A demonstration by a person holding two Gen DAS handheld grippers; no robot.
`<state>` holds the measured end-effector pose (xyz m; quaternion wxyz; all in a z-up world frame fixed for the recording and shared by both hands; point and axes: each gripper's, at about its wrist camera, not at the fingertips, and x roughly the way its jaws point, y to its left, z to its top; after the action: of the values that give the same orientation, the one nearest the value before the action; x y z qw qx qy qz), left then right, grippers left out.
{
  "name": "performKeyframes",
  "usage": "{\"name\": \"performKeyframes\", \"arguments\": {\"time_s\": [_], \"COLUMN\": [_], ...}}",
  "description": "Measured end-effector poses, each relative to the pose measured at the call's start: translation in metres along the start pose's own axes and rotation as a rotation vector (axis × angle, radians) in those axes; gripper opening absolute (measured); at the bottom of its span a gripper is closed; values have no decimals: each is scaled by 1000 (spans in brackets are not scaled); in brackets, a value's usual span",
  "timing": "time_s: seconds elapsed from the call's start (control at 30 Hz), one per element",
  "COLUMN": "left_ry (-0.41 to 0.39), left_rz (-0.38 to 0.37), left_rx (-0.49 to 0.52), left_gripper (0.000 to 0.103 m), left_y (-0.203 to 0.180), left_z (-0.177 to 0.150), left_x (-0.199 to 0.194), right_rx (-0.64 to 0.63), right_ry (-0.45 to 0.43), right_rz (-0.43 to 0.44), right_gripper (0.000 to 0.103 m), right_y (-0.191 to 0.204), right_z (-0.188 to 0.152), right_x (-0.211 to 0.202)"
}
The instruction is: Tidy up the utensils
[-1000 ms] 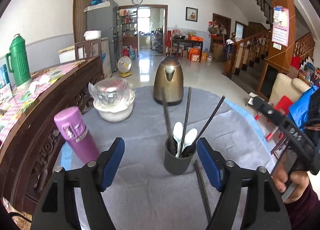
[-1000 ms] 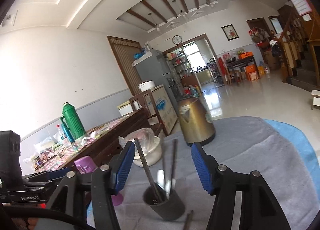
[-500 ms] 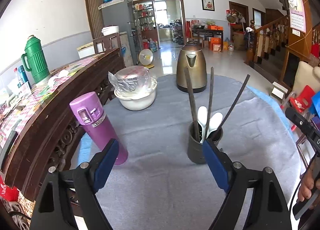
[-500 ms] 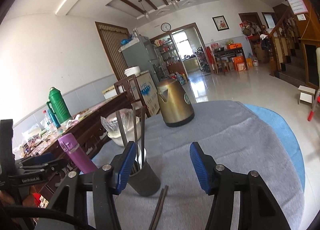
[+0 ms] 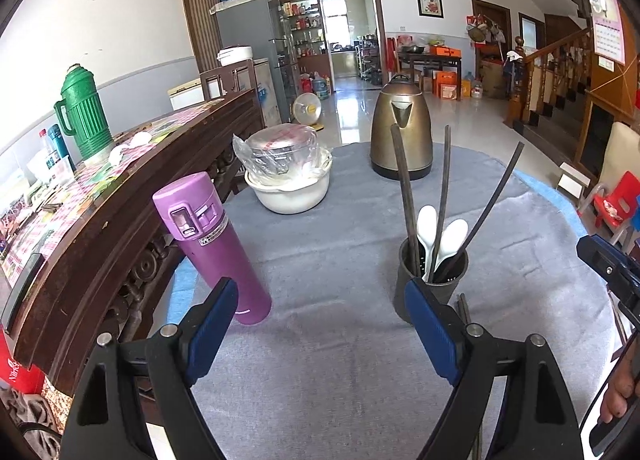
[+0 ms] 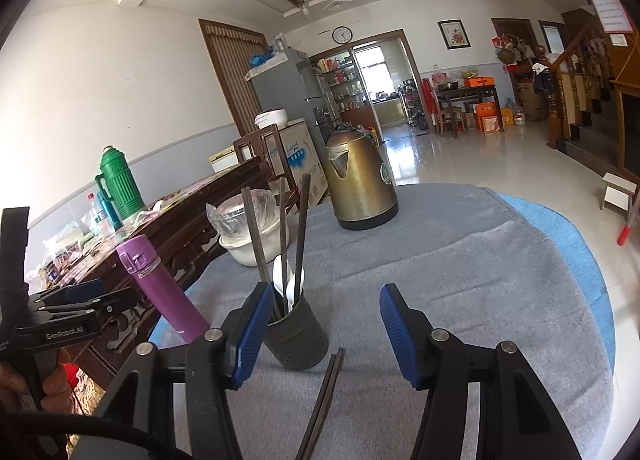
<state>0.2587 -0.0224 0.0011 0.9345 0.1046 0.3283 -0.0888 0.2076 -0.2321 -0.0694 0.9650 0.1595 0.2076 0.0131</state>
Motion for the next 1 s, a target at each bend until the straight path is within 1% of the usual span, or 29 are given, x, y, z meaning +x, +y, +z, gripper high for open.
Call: {"name": "performKeyframes", "arguments": {"time_s": [0.53,0.87,1.0], "left_ry": [28,50,61], "left_rz": [9,15,15], "left_rx": [-9,2,6], "left_gripper": [86,86,86], "left_y": [1,-4,-5], "left_z": [-9,-16,-18], "left_x": [8,14,16], "right_rx": [18,21,28], "right_ry": [39,60,82], "right_rz": [-6,-3,0], "right_gripper": [59,59,59], "right_y": [1,-1,-1], "right_z": [-6,-11,-14], "right_x": [7,8,12]}}
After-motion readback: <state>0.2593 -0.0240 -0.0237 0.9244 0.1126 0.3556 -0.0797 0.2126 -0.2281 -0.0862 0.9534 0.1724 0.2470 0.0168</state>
